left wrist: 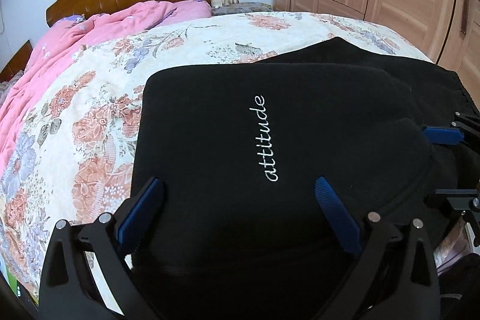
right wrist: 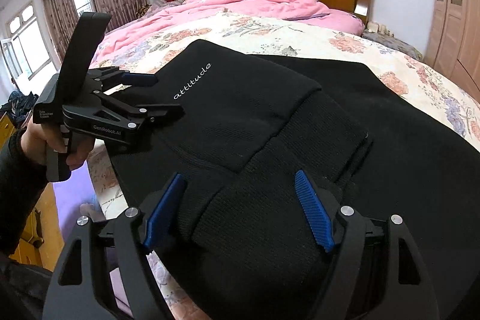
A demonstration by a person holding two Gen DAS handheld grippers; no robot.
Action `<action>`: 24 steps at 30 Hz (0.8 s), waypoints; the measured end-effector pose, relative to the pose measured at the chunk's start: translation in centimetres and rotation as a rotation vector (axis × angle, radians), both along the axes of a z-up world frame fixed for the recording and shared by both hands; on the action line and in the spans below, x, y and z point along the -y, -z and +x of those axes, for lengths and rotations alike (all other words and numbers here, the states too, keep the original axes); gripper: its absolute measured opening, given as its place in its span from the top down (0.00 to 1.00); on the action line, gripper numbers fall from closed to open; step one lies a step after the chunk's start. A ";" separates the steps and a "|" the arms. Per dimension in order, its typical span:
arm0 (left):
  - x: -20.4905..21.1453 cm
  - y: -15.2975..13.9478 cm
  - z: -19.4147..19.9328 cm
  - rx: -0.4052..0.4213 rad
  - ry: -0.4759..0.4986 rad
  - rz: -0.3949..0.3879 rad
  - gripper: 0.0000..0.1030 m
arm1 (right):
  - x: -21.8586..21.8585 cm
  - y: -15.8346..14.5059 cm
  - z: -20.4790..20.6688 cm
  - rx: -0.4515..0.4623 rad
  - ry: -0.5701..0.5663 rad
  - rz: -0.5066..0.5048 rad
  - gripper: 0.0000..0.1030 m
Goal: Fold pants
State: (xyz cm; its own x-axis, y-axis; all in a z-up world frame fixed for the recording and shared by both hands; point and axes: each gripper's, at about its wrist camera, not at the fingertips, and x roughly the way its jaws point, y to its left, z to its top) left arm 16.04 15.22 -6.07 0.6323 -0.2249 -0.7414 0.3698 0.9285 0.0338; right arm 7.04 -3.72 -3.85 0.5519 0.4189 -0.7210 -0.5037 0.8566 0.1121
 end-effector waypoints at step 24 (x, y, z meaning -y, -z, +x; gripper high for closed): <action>4.7 -1.5 8.1 0.005 -0.005 0.127 0.01 | 0.2 0.2 0.0 0.003 0.000 0.029 0.27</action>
